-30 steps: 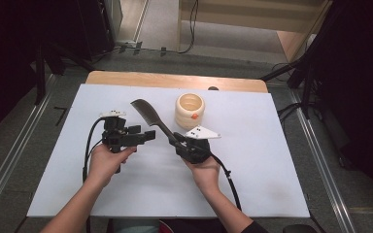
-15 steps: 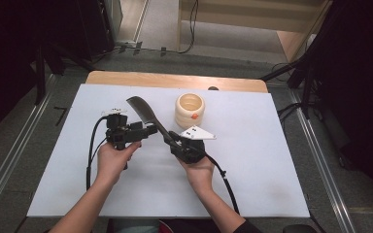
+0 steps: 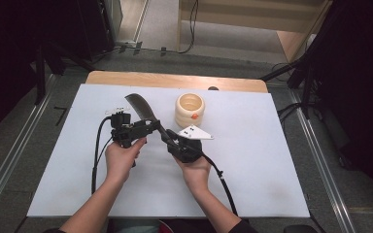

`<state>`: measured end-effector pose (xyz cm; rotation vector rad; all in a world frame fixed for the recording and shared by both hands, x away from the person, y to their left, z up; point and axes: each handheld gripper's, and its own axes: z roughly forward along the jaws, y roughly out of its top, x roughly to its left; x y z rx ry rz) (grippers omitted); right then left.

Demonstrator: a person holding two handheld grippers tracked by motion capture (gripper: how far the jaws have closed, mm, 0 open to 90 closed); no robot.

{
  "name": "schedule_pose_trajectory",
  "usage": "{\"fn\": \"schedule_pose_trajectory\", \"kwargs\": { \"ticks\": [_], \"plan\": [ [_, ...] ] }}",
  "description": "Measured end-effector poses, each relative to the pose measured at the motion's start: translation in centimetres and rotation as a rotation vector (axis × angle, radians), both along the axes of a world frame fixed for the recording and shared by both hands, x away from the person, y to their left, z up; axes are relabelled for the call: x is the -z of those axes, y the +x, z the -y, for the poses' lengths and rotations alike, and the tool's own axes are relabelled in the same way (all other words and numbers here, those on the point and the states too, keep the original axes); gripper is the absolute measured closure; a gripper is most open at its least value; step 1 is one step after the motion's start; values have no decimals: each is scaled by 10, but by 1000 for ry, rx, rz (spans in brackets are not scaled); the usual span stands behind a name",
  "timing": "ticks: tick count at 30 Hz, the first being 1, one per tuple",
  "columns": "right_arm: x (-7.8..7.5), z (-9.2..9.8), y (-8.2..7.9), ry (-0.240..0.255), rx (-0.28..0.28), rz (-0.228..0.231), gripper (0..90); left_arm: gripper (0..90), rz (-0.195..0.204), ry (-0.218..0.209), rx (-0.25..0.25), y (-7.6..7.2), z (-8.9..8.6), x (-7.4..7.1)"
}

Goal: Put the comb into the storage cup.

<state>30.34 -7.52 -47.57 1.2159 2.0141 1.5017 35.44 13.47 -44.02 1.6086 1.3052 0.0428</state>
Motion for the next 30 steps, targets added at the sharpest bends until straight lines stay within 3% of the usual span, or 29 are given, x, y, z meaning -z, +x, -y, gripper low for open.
{"fn": "schedule_pose_trajectory", "kwargs": {
  "ticks": [12,20,30],
  "plan": [
    [0,-6,-1,19,12,1,702,300,-20,-52,-28,6,5,5],
    [1,-8,-1,35,14,-5,703,330,-29,-55,-25,6,8,7],
    [0,-10,-3,39,18,7,703,460,-77,-94,-22,9,7,12]
  ]
}}
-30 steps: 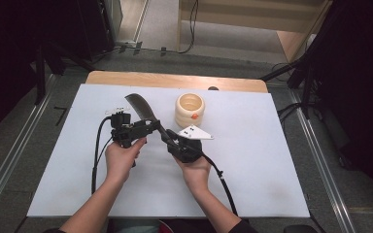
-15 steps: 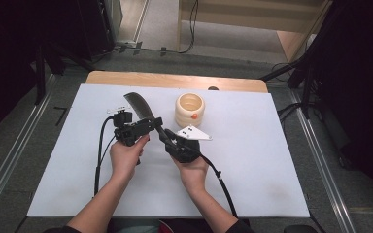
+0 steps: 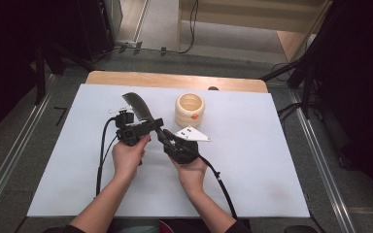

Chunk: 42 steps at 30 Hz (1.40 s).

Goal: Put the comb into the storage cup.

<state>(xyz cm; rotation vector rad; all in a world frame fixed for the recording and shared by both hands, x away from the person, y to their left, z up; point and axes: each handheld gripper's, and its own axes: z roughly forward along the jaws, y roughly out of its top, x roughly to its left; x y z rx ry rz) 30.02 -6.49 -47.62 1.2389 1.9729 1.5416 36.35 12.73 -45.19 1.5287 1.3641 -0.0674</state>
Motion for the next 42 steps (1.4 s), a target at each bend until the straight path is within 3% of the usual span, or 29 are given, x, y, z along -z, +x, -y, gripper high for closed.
{"fn": "schedule_pose_trajectory", "kwargs": {
  "ticks": [3,9,19,37,42],
  "plan": [
    [0,0,0,0,-2,0,703,505,-24,-39,9,2,-2,2],
    [1,-1,0,-3,-1,3,703,584,-35,-50,15,2,-4,3],
    [1,0,0,-7,-5,3,702,621,-79,-126,12,4,-7,7],
    [1,2,1,-19,-31,2,696,689,-76,-181,35,3,-9,3],
    [2,2,1,-28,-51,-12,678,718,-59,-160,49,2,-6,0]
  ]
}}
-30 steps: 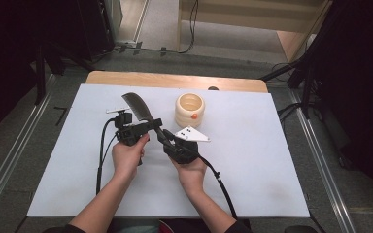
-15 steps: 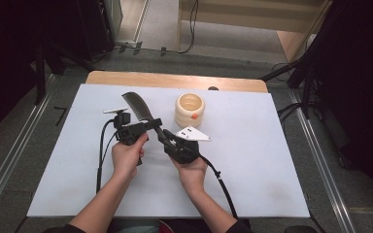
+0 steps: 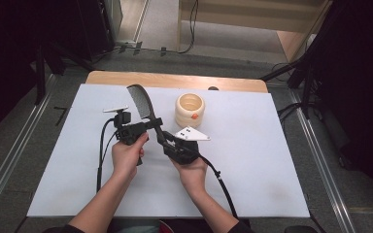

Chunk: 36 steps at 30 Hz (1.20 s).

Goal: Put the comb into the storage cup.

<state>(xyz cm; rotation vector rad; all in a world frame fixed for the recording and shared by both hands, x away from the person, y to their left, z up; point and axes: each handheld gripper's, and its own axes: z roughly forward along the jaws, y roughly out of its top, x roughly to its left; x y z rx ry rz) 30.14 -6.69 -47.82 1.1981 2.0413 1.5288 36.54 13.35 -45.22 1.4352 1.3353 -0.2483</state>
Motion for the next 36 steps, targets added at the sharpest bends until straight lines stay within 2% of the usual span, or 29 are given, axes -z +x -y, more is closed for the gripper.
{"fn": "schedule_pose_trajectory", "kwargs": {
  "ticks": [11,18,28,31,33,36],
  "plan": [
    [0,3,1,0,-7,-13,683,728,3,-11,5,0,-1,0],
    [-1,4,2,2,-27,-15,575,728,5,-13,-3,1,-5,-1],
    [-2,7,1,-21,-98,8,440,728,6,4,-16,3,-8,-1],
    [-2,9,1,-27,-123,-13,427,728,7,9,-14,3,-9,-1],
    [-1,11,2,-14,-140,-38,409,728,11,15,-18,3,-9,-1],
    [-1,16,3,-19,-142,-45,383,728,17,25,-16,3,-10,-1]
  ]
}}
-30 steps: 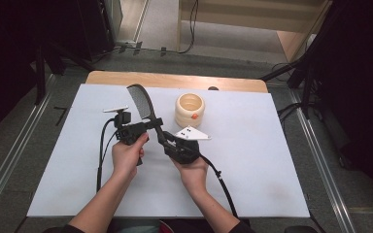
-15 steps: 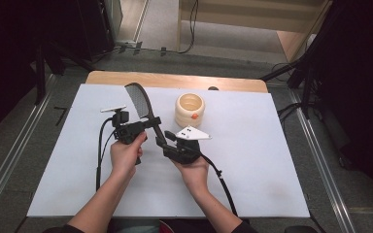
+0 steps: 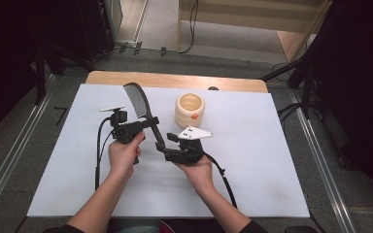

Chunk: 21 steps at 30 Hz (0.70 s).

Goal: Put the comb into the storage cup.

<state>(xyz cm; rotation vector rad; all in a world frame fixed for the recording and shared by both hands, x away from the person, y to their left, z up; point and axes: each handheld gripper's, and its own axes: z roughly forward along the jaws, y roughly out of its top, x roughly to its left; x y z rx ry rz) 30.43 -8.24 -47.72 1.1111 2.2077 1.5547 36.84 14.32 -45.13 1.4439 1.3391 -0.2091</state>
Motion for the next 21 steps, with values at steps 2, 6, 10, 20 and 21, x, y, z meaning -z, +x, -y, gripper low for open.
{"fn": "schedule_pose_trajectory", "kwargs": {
  "ticks": [2,6,10,20,21],
  "plan": [
    [0,3,1,-1,0,-5,362,728,0,2,-2,0,0,0],
    [1,10,2,2,0,-16,334,728,3,11,2,0,0,0],
    [2,19,1,12,-12,-22,289,728,6,17,9,0,0,-1],
    [4,35,-3,-7,-35,-21,267,728,17,32,13,0,0,-1],
    [4,37,-4,-3,-38,-26,266,727,19,37,14,0,0,-2]
  ]
}}
